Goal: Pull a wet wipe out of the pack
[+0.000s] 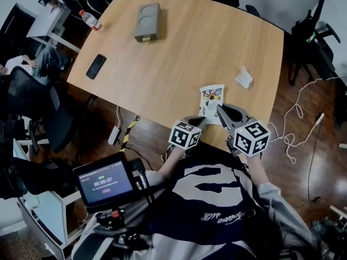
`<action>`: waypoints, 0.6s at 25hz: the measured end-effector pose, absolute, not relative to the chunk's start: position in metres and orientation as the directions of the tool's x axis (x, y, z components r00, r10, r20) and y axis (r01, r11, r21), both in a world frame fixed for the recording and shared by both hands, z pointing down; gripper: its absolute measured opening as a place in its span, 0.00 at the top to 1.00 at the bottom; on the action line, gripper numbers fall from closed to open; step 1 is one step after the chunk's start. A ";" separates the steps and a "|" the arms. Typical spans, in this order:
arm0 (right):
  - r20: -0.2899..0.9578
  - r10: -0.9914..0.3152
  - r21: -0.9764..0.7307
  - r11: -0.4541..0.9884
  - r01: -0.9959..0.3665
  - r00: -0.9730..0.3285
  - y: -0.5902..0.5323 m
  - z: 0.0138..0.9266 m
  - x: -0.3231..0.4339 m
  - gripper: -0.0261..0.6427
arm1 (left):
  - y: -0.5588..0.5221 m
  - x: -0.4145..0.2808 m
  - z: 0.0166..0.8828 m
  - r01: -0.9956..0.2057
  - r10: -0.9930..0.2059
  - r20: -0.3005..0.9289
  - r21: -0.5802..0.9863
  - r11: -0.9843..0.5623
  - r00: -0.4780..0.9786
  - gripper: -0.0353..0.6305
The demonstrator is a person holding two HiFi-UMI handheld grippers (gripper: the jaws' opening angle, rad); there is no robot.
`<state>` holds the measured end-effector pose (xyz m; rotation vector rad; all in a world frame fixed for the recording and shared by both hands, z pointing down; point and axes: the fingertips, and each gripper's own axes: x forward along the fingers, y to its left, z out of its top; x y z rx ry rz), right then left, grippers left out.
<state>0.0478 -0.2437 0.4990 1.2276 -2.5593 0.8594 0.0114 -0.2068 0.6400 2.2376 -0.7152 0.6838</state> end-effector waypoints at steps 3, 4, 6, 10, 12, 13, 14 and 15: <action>0.390 -0.682 -0.417 0.468 -0.779 -0.618 -0.234 0.496 0.057 0.95 | -0.202 0.008 0.618 -0.639 -0.329 0.587 0.458 -0.618 0.739 0.94; 0.389 -0.690 -0.416 0.459 -0.785 -0.610 -0.229 0.495 0.059 0.95 | -0.202 0.006 0.609 -0.637 -0.343 0.575 0.451 -0.625 0.743 0.94; 0.385 -0.706 -0.415 0.442 -0.795 -0.594 -0.220 0.493 0.060 0.95 | -0.199 -0.001 0.593 -0.636 -0.370 0.549 0.440 -0.634 0.749 0.94; 0.364 -0.743 -0.427 0.403 -0.809 -0.562 -0.200 0.486 0.058 0.95 | -0.187 -0.017 0.561 -0.623 -0.411 0.484 0.455 -0.637 0.773 0.94; 0.345 -0.763 -0.435 0.385 -0.814 -0.546 -0.190 0.481 0.055 0.95 | -0.177 -0.025 0.548 -0.609 -0.418 0.455 0.464 -0.643 0.787 0.94; 0.335 -0.774 -0.438 0.378 -0.816 -0.538 -0.184 0.478 0.053 0.95 | -0.171 -0.028 0.541 -0.599 -0.417 0.440 0.468 -0.650 0.795 0.94; 0.326 -0.783 -0.440 0.370 -0.819 -0.529 -0.178 0.476 0.051 0.95 | -0.165 -0.031 0.535 -0.585 -0.413 0.423 0.472 -0.659 0.807 0.94; 0.319 -0.792 -0.442 0.362 -0.821 -0.520 -0.173 0.475 0.049 0.95 | -0.159 -0.033 0.529 -0.567 -0.407 0.402 0.479 -0.671 0.821 0.94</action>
